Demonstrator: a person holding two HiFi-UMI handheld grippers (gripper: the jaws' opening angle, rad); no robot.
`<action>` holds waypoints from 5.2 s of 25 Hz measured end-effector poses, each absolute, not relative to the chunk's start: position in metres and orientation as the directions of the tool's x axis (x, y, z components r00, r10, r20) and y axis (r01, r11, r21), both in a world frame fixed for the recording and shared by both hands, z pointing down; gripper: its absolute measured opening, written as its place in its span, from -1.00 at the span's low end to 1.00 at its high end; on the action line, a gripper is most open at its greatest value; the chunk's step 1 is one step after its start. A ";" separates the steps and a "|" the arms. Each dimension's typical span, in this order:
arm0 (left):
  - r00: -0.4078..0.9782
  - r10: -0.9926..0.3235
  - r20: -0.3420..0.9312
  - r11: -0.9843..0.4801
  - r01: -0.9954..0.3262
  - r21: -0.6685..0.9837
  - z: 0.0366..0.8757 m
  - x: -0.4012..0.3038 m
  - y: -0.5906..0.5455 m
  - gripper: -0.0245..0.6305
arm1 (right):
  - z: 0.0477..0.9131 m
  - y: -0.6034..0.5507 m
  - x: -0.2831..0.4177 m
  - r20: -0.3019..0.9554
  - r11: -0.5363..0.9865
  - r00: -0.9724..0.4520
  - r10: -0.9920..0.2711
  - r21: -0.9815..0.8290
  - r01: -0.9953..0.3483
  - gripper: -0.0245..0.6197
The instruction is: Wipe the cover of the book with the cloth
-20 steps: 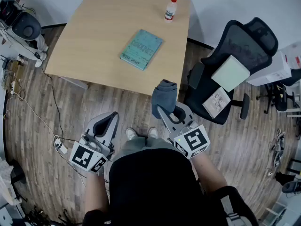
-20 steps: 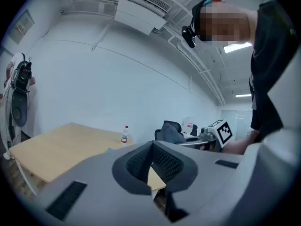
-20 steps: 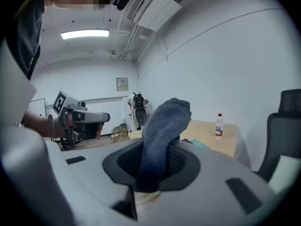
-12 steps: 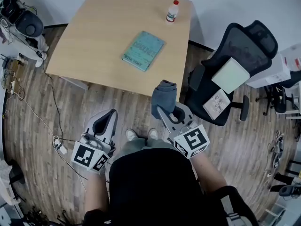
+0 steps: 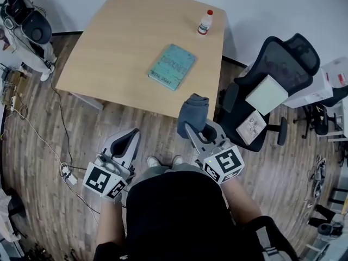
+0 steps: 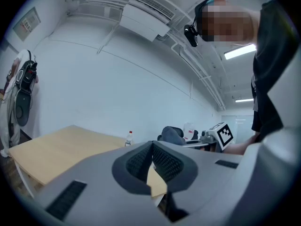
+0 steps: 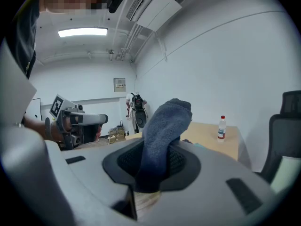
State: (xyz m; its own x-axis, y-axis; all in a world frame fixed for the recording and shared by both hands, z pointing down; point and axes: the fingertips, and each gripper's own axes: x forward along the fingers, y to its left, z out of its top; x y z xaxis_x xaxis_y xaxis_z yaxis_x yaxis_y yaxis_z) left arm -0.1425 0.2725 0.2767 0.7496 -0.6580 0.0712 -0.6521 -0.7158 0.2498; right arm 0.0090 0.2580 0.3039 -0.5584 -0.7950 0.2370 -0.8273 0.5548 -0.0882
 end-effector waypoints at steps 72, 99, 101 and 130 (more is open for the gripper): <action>0.574 -0.500 0.648 -0.476 -0.808 0.348 0.556 -0.062 -0.055 -0.86 | 0.582 -0.125 0.137 0.778 0.671 -0.470 -0.416 -0.086 -0.736 -0.24; 0.588 -0.492 0.642 -0.444 -0.804 0.396 0.606 -0.068 -0.061 -0.86 | 0.596 -0.134 0.124 0.576 0.579 -0.490 -0.655 -0.035 -0.815 -0.69; 0.596 -0.488 0.637 -0.456 -0.797 0.396 0.606 -0.067 -0.061 -0.86 | 0.594 -0.126 0.116 0.579 0.570 -0.488 -0.653 -0.048 -0.820 -0.69; 0.747 -0.307 0.590 -0.686 -0.604 0.407 0.608 -0.060 -0.056 -0.86 | 0.602 -0.013 0.028 0.635 0.443 -0.380 -0.673 -0.066 -0.894 -0.69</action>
